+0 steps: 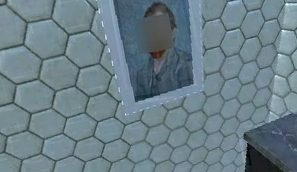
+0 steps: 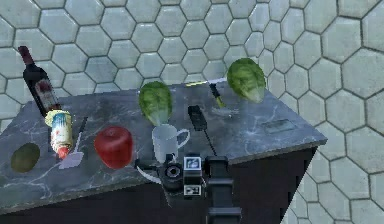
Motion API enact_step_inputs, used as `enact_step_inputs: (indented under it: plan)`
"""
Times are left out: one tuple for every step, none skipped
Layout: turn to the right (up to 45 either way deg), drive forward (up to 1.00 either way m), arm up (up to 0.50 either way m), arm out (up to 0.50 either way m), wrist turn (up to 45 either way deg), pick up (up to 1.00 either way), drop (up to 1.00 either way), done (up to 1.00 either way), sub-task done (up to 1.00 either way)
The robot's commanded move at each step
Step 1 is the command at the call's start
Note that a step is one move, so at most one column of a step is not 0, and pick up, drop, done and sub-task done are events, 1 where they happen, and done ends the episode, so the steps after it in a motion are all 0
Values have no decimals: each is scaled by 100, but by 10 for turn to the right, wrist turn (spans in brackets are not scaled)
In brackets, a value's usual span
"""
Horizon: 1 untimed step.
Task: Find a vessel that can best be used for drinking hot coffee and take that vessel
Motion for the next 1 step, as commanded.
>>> enact_step_inputs:
  plan:
    - [0, 0, 0, 0, 0, 100, 0, 0, 0]
